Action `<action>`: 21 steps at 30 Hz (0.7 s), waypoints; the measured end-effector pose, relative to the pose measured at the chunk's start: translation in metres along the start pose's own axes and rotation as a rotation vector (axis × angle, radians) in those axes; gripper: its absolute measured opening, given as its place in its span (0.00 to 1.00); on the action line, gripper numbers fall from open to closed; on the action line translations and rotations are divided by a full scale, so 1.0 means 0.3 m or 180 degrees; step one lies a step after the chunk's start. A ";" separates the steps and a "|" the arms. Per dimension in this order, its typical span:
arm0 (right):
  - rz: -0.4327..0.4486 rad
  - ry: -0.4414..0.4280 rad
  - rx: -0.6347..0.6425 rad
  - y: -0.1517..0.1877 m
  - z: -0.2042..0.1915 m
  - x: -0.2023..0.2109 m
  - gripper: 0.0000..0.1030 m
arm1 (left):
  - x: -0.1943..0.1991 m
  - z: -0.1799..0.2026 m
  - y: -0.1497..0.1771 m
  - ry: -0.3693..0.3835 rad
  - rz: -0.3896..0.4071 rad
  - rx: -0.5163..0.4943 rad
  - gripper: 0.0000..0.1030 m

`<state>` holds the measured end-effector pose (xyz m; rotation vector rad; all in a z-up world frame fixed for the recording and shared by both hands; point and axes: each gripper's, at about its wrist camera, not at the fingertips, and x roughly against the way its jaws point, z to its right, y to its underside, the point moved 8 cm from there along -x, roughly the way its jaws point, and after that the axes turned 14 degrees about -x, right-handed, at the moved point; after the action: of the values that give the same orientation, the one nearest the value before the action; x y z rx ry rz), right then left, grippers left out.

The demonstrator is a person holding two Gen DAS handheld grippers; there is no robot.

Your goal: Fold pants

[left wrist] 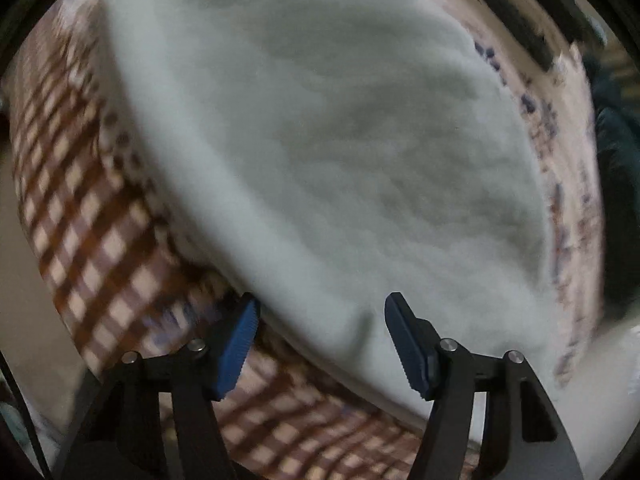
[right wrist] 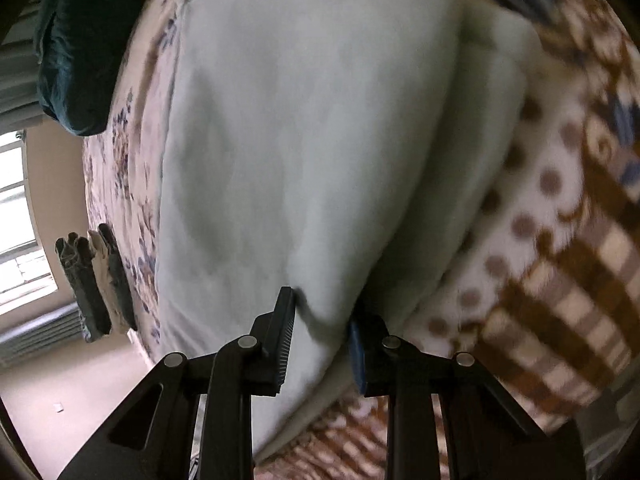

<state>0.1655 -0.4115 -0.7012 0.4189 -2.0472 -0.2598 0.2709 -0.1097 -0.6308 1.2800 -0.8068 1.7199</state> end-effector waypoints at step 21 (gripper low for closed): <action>-0.0449 -0.0141 0.0344 0.153 -0.066 -0.132 0.38 | -0.042 0.075 0.097 0.1013 0.0120 0.0521 0.62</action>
<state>0.1922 -0.3537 -0.7070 0.6309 -2.0841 -0.2462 0.2564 -0.1453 -0.6373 1.0615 -0.5161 1.9891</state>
